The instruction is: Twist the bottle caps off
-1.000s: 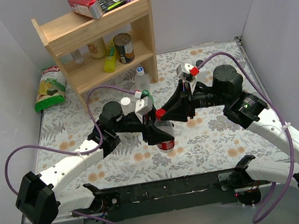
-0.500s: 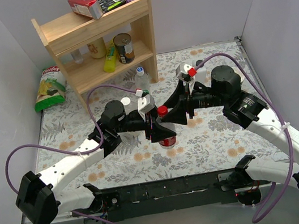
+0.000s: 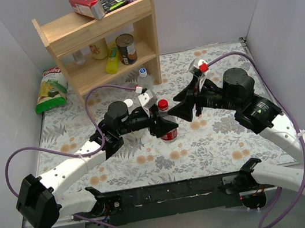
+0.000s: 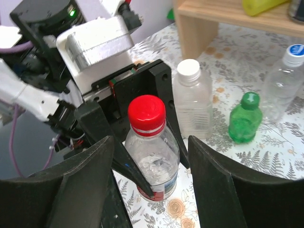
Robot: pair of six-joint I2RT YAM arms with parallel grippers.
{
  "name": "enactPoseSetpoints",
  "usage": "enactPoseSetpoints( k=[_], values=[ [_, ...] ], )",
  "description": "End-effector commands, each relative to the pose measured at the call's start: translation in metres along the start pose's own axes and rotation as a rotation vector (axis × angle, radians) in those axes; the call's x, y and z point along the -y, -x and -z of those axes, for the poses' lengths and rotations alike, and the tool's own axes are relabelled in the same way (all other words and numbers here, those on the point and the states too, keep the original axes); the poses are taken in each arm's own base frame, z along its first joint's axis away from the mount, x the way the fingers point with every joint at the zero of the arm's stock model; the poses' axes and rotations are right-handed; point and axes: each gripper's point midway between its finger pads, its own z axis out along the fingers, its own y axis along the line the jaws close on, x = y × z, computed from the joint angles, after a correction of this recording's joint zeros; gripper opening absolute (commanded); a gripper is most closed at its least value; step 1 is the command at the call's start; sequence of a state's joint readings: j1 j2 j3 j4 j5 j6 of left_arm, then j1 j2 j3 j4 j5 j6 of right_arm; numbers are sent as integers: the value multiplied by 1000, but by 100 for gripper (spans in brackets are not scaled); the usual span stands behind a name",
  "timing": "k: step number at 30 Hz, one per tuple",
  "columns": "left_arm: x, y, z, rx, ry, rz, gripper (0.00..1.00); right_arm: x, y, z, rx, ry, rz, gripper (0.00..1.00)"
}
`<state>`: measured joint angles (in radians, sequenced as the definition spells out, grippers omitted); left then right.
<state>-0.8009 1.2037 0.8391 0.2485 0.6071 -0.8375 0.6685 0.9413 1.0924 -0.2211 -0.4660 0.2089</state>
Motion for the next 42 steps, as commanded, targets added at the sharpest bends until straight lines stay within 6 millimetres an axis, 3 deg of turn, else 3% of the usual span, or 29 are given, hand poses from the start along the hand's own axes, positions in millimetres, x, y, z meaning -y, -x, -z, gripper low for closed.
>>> enactPoseSetpoints(
  k=[1, 9, 31, 42],
  values=[
    [-16, 23, -2, 42, 107, -9, 28, 10, 33, 3, 87, -100, -25, 70],
    [-20, 20, -4, 26, 128, 6, 28, 25, 34, -14, 89, -135, -69, 70],
    [-27, 12, -9, -10, 143, 29, 28, 18, 33, -34, 92, -38, -109, 50],
    [-27, 10, -10, -16, 141, 33, 28, 21, 21, -38, 49, -38, -114, 50]
  ],
)
